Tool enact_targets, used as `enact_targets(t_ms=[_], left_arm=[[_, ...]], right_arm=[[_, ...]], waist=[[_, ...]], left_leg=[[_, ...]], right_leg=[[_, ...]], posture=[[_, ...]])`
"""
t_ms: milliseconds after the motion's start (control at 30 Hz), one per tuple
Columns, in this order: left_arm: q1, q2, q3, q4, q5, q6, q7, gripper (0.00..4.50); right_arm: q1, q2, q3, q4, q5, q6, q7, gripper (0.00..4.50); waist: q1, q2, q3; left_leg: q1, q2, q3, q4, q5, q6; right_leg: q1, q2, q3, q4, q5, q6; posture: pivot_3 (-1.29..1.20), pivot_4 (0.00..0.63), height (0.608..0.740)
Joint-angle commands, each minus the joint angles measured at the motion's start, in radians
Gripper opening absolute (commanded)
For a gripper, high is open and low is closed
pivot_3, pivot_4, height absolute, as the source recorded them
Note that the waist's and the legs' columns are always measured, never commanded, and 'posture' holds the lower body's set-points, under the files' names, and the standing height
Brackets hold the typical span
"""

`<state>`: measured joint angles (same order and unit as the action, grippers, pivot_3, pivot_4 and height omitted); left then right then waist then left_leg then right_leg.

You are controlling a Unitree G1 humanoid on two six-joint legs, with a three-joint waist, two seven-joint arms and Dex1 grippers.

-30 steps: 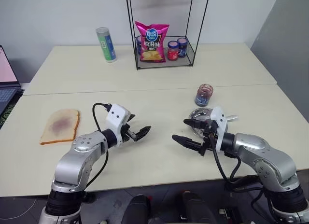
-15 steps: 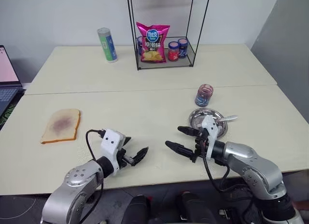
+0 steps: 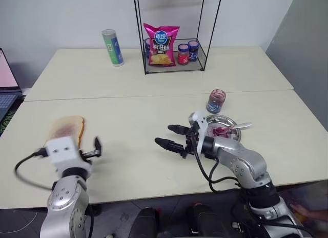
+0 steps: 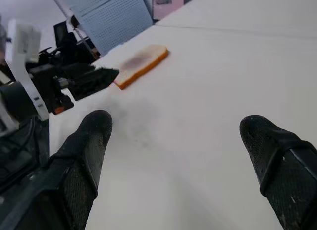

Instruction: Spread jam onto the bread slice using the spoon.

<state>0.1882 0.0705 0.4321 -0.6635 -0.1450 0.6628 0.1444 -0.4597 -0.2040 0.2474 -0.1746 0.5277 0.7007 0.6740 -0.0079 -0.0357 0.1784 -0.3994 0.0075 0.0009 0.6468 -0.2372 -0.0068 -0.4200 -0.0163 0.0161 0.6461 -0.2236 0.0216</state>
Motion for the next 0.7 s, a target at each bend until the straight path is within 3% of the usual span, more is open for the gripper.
enact_targets(t_ms=[33,67,200,500,700], left_arm=[[-0.017,-0.007,0.002,0.014,0.068,-0.035,0.066,4.5],[-0.024,-0.001,0.002,0.019,0.077,-0.04,0.069,4.5],[-0.159,0.201,0.082,0.154,0.053,-0.078,-0.035,4.5],[-0.338,0.639,0.134,0.699,-0.099,-0.07,-0.479,4.5],[-0.466,0.763,0.053,1.019,-0.132,-0.09,-0.695,4.5]], right_arm=[[-0.058,0.009,0.031,0.04,-0.028,-0.062,0.069,4.49],[-0.064,0.008,0.032,0.048,-0.032,-0.068,0.075,4.49],[-0.111,0.023,0.018,0.081,-0.037,-0.08,0.092,4.49],[-0.134,0.024,-0.012,0.107,-0.057,-0.103,0.079,4.49],[-0.107,-0.004,-0.032,0.084,-0.084,-0.111,0.066,4.49]], waist=[[0.006,-0.001,-0.001],[0.007,-0.002,-0.001],[0.008,-0.005,-0.003],[-0.004,-0.005,-0.003],[-0.007,-0.005,-0.003]], left_leg=[[0.0,0.0,-0.001,0.0,0.0,0.0],[0.0,0.0,-0.001,0.001,0.0,0.0],[0.0,0.0,-0.002,0.002,0.0,0.0],[0.0,0.003,0.001,-0.001,-0.001,-0.001],[0.0,0.003,-0.001,-0.001,-0.001,-0.002]], right_leg=[[0.0,0.0,-0.001,0.0,0.0,0.0],[0.0,0.0,-0.001,0.0,0.0,0.0],[0.0,0.002,-0.003,0.001,0.001,-0.001],[-0.003,0.003,-0.004,0.001,0.003,-0.008],[-0.003,0.002,-0.005,0.001,0.002,-0.01]], posture=[[0.0,0.15,0.74],[0.0,0.15,0.74],[0.0,0.15,0.74],[0.0,0.15,0.74],[0.0,0.15,0.74]])
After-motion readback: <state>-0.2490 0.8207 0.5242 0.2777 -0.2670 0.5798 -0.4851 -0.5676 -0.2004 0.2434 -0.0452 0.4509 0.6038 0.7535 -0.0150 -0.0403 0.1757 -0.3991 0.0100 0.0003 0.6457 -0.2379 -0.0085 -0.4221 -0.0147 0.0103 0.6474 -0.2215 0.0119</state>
